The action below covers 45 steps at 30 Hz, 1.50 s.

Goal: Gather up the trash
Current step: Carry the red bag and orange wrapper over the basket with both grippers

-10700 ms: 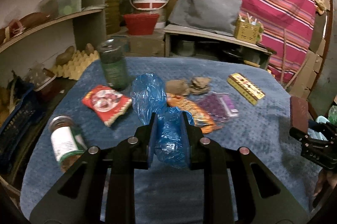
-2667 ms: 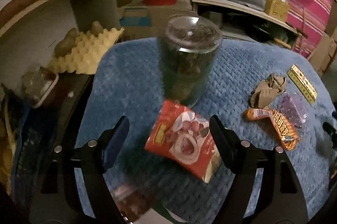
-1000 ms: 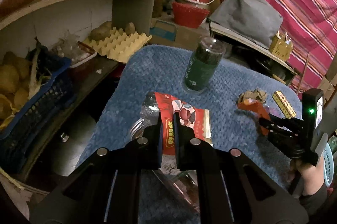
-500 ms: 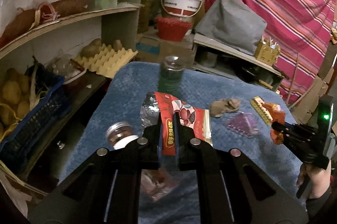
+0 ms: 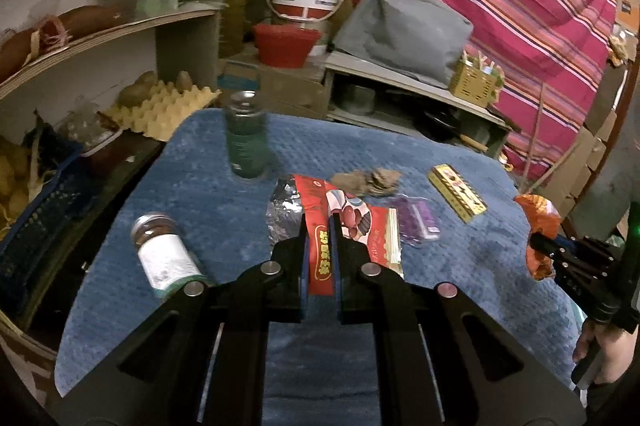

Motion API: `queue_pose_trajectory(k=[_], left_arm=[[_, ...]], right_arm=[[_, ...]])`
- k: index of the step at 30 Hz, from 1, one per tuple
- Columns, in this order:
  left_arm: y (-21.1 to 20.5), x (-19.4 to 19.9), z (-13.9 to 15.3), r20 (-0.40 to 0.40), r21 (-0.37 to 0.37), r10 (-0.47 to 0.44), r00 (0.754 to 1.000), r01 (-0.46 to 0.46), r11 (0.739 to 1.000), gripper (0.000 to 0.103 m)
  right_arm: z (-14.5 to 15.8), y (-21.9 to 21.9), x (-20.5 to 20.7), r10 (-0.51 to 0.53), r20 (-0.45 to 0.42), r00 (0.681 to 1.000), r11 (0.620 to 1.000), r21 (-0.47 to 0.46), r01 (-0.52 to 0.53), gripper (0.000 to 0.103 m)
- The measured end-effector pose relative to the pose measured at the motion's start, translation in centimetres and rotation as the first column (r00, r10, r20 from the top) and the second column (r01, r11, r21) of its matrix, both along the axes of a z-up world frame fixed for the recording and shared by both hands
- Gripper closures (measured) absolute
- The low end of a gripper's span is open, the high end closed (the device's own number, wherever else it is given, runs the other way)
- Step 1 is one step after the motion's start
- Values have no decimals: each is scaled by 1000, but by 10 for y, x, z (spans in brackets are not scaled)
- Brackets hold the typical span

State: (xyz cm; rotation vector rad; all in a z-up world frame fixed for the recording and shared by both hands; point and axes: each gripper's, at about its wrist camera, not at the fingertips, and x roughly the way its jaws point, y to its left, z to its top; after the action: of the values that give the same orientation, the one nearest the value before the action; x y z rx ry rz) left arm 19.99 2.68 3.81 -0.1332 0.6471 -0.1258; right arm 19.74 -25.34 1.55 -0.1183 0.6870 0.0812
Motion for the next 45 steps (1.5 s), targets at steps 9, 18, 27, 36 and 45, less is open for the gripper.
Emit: queue_pose_trajectory(k=[9, 18, 27, 36, 45], left_arm=[[-65, -8, 6, 14, 12, -64, 998, 63, 998, 96], [-154, -12, 6, 27, -23, -174, 984, 175, 984, 96], [-267, -21, -8, 37, -15, -346, 937, 347, 938, 96], [-368, -38, -27, 19, 0, -501, 865, 501, 865, 96], [-448, -59, -48, -1, 38, -615, 789, 614, 788, 96]], right_arm=[[8, -70, -36, -70, 17, 997, 997, 23, 69, 89], [11, -160, -74, -193, 19, 981, 981, 18, 192, 89], [-2, -245, -112, -318, -9, 948, 948, 5, 318, 89], [-21, -308, -130, -409, -46, 911, 912, 15, 410, 89], [-38, -342, -138, -464, -77, 883, 883, 41, 468, 89]])
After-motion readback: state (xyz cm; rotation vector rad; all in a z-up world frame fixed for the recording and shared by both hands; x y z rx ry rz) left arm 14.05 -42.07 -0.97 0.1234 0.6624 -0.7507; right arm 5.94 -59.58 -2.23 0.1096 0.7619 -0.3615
